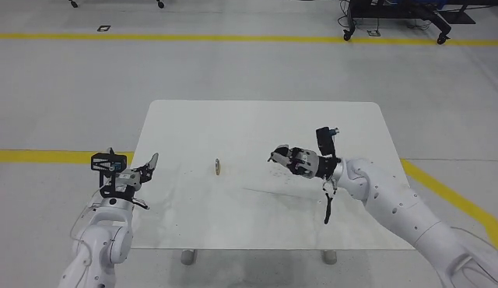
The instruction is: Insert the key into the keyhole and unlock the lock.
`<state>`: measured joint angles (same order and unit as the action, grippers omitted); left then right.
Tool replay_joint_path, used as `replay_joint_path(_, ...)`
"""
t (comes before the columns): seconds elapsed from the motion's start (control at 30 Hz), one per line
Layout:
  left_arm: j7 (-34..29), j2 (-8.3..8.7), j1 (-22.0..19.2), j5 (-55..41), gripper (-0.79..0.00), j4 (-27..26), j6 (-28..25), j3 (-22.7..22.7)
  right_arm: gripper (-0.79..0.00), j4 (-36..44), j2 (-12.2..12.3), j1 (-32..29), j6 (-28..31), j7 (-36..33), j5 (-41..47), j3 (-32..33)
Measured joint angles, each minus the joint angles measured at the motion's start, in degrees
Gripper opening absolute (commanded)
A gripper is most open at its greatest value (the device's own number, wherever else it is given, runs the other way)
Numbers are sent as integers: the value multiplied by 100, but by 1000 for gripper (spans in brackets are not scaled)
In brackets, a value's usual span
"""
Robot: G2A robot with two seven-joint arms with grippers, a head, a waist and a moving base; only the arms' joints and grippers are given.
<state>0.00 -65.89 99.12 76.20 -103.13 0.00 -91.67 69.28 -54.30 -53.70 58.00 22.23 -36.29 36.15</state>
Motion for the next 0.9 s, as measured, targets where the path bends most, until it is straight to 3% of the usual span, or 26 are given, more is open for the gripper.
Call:
replay_joint_path(0.23,0,0,0,0,0,0,0,0,-785,337,87,-63,0,-850,2269,-132)
replay_joint_path(0.47,-6,8,-3,15,0,18,14,-13,-785,332,87,-60,0,-802,2236,-128)
replay_joint_path(0.53,-3,46,-32,333,0,183,269,6,-785,332,87,-60,0,-803,2241,-128)
replay_joint_path(0.6,80,24,-149,1179,0,281,414,349,-785,332,87,-60,0,-804,2241,-128)
replay_joint_path(0.7,171,-59,-434,2059,0,319,-52,761,-785,389,64,-158,-58,-831,2385,-176)
replay_joint_path(0.77,174,-110,-647,1992,0,363,-523,892,-785,446,29,-281,-212,-965,2787,-230)
replay_joint_path(0.87,-83,-176,-1057,904,0,525,-1400,1085,-785,400,-25,-372,-296,-1275,3523,-285)
replay_joint_path(0.9,-268,-196,-1227,135,0,603,-1725,1193,-785,360,-44,-399,-319,-1380,3723,-283)
